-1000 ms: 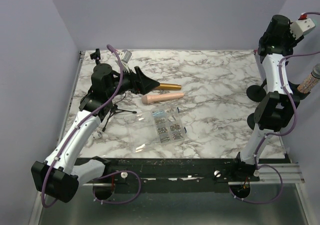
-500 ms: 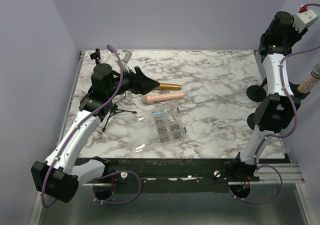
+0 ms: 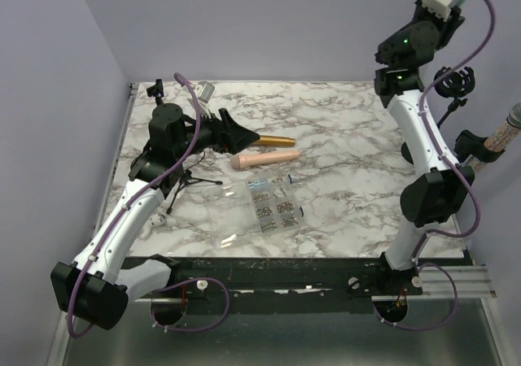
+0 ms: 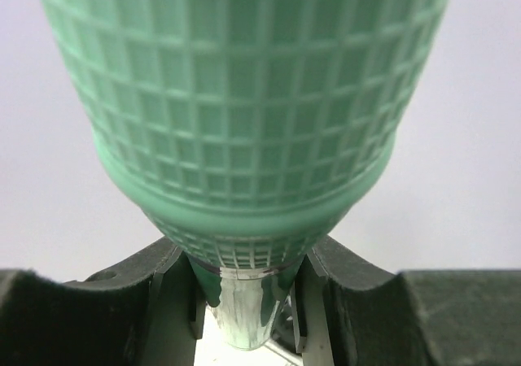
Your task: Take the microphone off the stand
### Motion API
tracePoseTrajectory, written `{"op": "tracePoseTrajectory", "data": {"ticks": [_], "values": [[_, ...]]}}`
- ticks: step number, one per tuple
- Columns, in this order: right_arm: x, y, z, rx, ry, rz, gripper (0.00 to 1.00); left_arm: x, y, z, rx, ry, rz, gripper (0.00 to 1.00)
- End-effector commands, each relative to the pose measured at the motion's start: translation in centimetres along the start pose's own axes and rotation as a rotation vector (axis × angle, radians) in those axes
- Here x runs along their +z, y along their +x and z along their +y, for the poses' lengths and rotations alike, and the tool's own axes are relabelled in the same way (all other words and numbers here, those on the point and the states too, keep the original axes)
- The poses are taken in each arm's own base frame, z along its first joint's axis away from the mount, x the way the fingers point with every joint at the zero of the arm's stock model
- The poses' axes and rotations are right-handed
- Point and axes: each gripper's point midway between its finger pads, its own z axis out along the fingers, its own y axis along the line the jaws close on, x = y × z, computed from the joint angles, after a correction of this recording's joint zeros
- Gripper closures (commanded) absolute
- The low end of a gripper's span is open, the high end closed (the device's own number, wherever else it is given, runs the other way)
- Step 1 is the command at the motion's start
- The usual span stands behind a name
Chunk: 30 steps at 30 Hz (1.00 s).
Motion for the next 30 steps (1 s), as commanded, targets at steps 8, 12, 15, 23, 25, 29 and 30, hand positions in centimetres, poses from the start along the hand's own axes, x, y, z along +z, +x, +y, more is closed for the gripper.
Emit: {"op": "tracePoseTrajectory", "data": {"ticks": [8,12,15,23,25,29,30], "values": [[-11.6,-0.8,8.6,-0.234,-0.489,-0.031,0.82,-0.8,-0.8,1.1,0.093,-0.091,-0.039,0.25],[-16.6,5.6,13.5,-0.363,-0.852,0.057,0.79,-1.3,-1.0,1.7,0.13,-0.132,-0.058,0.25],[-20.0,10.9,15.6,-0.486,-1.045,0.12,0.8,-1.6,-1.2,2.1,0.15,-0.16,-0.078,0.25],[-30.2,22.2,19.9,-0.682,-1.615,0.303,0.83,-1.6,-1.2,3.3,0.171,-0.209,-0.086,0.25],[-32.3,23.9,20.9,-0.666,-1.711,0.364,0.84,-1.6,-1.3,3.4,0.176,-0.214,-0.086,0.25],[-35.1,27.6,22.8,-0.706,-1.799,0.453,0.85,-1.4,-1.1,4.0,0.176,-0.23,-0.082,0.25],[-35.8,28.1,23.1,-0.721,-1.811,0.46,0.85,-1.4,-1.2,4.0,0.181,-0.23,-0.085,0.25]]}}
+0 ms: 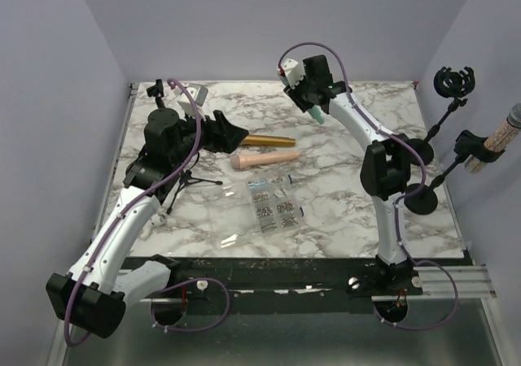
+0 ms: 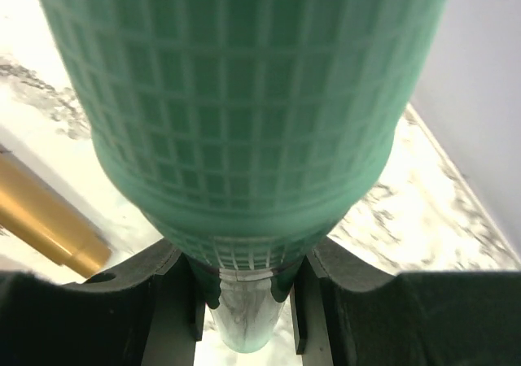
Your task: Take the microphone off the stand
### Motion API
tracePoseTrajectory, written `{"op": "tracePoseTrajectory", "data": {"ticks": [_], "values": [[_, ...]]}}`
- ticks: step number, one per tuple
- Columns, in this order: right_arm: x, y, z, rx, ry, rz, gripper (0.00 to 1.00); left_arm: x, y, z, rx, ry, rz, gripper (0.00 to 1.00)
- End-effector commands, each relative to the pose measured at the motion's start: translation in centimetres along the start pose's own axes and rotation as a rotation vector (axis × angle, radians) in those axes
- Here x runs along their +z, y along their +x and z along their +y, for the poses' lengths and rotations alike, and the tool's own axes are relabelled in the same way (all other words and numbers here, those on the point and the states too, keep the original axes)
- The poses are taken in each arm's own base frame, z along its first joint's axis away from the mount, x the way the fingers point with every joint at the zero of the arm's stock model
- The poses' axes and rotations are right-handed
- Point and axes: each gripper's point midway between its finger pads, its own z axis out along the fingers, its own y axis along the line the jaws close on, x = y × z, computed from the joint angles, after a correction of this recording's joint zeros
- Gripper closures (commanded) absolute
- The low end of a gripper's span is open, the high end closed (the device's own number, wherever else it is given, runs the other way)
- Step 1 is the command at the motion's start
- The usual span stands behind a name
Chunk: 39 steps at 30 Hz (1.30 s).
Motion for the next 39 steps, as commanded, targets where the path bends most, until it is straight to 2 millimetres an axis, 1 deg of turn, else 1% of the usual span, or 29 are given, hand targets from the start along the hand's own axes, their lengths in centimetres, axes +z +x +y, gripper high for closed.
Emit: {"op": "tracePoseTrajectory", "data": {"ticks": [1,6,9,11,13,14,16,20,23,26,29,35,39], "values": [[2.0,0.2,4.9,-0.021,-0.2,0.039,0.85,0.3,0.5,0.9,0.026,-0.036,0.005,0.25],[4.5,2.3,8.6,-0.05,-0.257,0.098,0.84,0.1,0.2,1.0,0.055,-0.04,-0.006,0.25],[5.4,3.7,10.7,-0.056,-0.304,0.114,0.84,-0.1,-0.1,0.5,0.011,-0.038,-0.007,0.25],[6.1,4.3,11.5,-0.051,-0.309,0.111,0.87,-0.3,-0.4,-0.6,-0.009,0.009,-0.007,0.25],[6.6,4.5,12.5,-0.052,-0.336,0.102,0.87,-0.4,-0.5,-1.2,-0.008,0.035,-0.002,0.25],[6.9,4.7,12.9,-0.053,-0.343,0.104,0.88,-0.5,-0.7,-1.2,0.008,0.035,-0.005,0.25],[7.5,5.0,13.3,-0.05,-0.347,0.102,0.88,-0.5,-0.9,-0.7,0.051,0.011,-0.006,0.25],[8.7,4.8,13.7,-0.045,-0.351,0.082,0.87,-0.8,-0.4,0.1,0.113,-0.012,-0.011,0.25],[9.3,4.5,14.0,-0.047,-0.359,0.067,0.86,-1.0,0.6,0.6,0.14,-0.014,-0.016,0.25],[9.7,4.1,14.4,-0.051,-0.372,0.05,0.83,-1.3,0.7,0.7,0.154,-0.018,-0.017,0.25],[10.2,3.9,15.2,-0.083,-0.378,0.042,0.79,-1.4,0.6,0.5,0.155,-0.014,-0.024,0.25],[11.3,3.3,16.9,-0.148,-0.372,0.029,0.74,-1.2,1.0,0.5,0.143,-0.004,-0.014,0.25],[11.4,3.0,18.5,-0.155,-0.406,0.022,0.7,-1.3,0.8,0.5,0.148,-0.007,-0.02,0.25]]}}
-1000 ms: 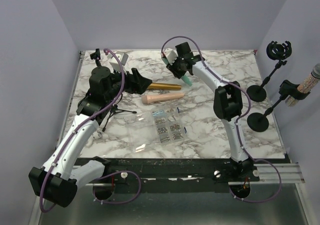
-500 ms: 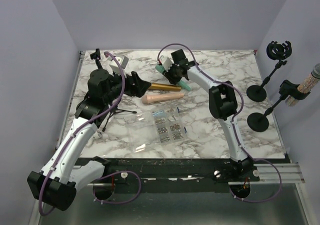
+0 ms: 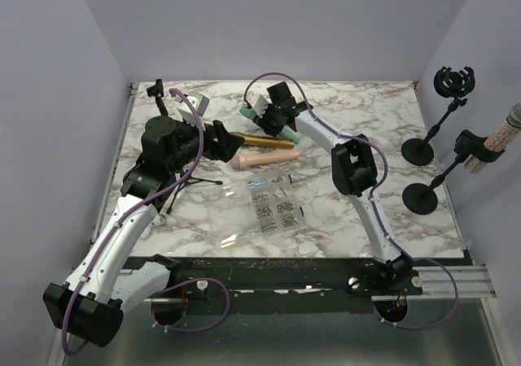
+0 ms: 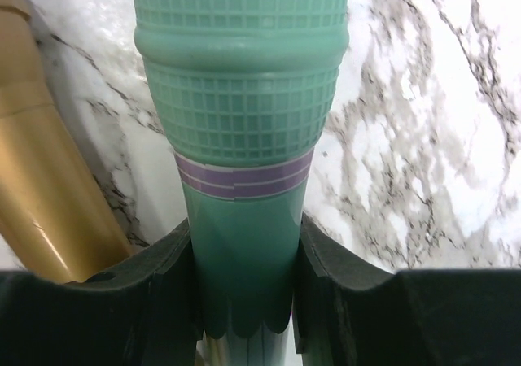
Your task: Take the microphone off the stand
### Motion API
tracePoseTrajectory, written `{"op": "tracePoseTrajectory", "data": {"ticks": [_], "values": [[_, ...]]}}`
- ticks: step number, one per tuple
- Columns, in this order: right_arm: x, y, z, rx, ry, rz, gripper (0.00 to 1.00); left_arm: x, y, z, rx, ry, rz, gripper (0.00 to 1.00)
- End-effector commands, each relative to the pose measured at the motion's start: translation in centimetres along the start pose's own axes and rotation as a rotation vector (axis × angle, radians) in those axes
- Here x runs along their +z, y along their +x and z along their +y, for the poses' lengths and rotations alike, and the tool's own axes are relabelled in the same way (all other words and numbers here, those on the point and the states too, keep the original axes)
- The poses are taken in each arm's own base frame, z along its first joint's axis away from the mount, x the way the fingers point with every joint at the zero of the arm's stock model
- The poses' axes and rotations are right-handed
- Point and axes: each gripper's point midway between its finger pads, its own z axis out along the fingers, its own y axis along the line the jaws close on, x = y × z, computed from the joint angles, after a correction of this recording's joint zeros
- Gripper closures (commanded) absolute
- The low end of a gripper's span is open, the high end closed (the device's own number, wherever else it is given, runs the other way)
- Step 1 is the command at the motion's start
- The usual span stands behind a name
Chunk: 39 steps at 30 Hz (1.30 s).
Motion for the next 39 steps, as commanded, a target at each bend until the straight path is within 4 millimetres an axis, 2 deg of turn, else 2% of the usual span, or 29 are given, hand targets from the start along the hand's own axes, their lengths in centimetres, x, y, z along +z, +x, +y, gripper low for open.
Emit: {"op": "tracePoseTrajectory", "data": {"ticks": [1,8,17,28,33,39], "values": [[2.3,0.7,3.2,-0.025,-0.078,0.015,0.69,-0.1,-0.4,-0.2,0.025,0.005,-0.023,0.25],[2.7,1.6,5.6,-0.023,-0.137,0.025,0.58,-0.1,-0.4,-0.4,0.019,0.016,-0.02,0.25],[3.0,2.3,6.7,-0.037,-0.142,0.058,0.43,-0.3,-0.5,-0.9,0.015,0.036,-0.026,0.25],[1.7,0.5,6.4,0.008,-0.133,0.026,0.4,-0.3,-0.5,-1.0,0.009,0.042,-0.029,0.25],[0.7,-1.5,6.1,0.052,-0.131,-0.018,0.4,-0.1,-0.3,-1.0,0.003,0.047,-0.022,0.25],[0.0,-2.8,6.4,0.096,-0.159,-0.05,0.4,-0.1,-0.3,-1.1,0.001,0.054,-0.02,0.25]]}}
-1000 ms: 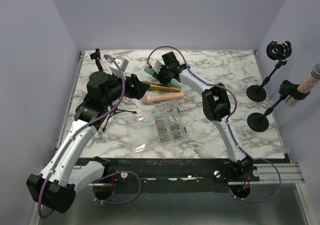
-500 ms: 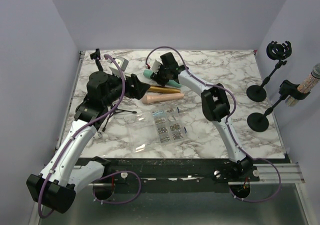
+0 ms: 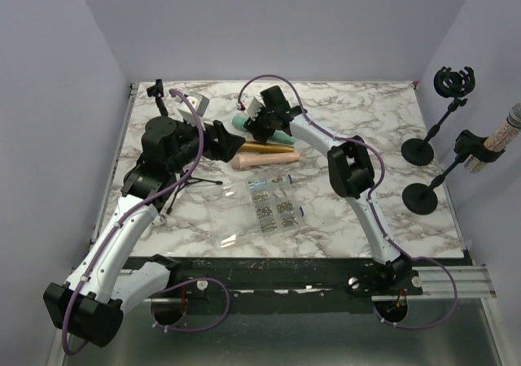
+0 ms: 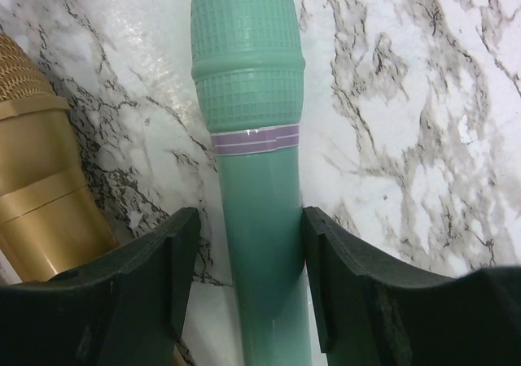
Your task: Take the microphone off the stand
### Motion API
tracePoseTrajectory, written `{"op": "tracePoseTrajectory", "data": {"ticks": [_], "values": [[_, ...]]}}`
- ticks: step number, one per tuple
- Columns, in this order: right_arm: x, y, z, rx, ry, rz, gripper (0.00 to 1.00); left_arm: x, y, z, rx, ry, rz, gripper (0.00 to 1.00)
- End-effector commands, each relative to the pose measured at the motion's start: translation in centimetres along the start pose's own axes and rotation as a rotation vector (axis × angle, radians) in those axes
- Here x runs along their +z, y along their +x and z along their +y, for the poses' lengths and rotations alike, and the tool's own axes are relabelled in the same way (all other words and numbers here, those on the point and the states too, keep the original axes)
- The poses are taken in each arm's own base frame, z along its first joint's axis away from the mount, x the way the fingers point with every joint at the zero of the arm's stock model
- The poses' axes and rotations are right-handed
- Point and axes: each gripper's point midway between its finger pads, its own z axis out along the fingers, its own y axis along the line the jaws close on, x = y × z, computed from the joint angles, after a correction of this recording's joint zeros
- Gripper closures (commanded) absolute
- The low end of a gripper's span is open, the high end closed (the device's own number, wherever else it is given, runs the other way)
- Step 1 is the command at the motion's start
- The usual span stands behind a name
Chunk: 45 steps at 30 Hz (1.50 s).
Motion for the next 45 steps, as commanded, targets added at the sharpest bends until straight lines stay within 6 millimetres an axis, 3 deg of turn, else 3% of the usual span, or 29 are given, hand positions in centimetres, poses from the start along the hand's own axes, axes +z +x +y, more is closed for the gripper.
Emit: {"op": "tracePoseTrajectory", "data": {"ticks": [1,7,13,21,26,31,33,37,42,45], "values": [[-0.9,-0.3,3.0,0.063,-0.098,0.026,0.41,-0.2,-0.3,-0.9,0.011,0.04,-0.015,0.25],[-2.4,-2.1,2.0,0.095,-0.05,-0.005,0.43,-0.2,-0.3,-0.8,0.013,0.034,-0.015,0.25],[-5.3,-4.8,0.8,0.14,0.016,-0.057,0.51,-0.4,-0.4,-0.8,0.013,0.034,-0.019,0.25],[-11.0,-7.6,0.3,0.28,0.093,-0.135,0.48,-0.8,-0.8,-1.1,0.014,0.04,-0.033,0.25],[-15.1,-7.2,-1.3,0.408,0.268,-0.176,0.42,-1.2,-1.2,-1.4,0.014,0.046,-0.049,0.25],[-20.0,-4.6,-4.0,0.49,0.544,-0.17,0.33,-1.9,-1.7,-2.2,0.013,0.071,-0.072,0.25],[-22.4,-2.6,-5.7,0.517,0.72,-0.152,0.25,-2.2,-1.9,-2.5,0.01,0.082,-0.08,0.25],[-27.3,2.3,-8.4,0.603,1.022,-0.118,0.1,-2.8,-2.3,-3.2,0.011,0.102,-0.103,0.25],[-34.4,9.2,-12.6,0.697,1.339,-0.003,0.04,-3.0,-2.4,-3.9,-0.005,0.135,-0.11,0.25],[-38.3,12.0,-14.5,0.802,1.431,-0.016,0.04,-3.1,-2.4,-4.2,-0.02,0.151,-0.111,0.25]]}}
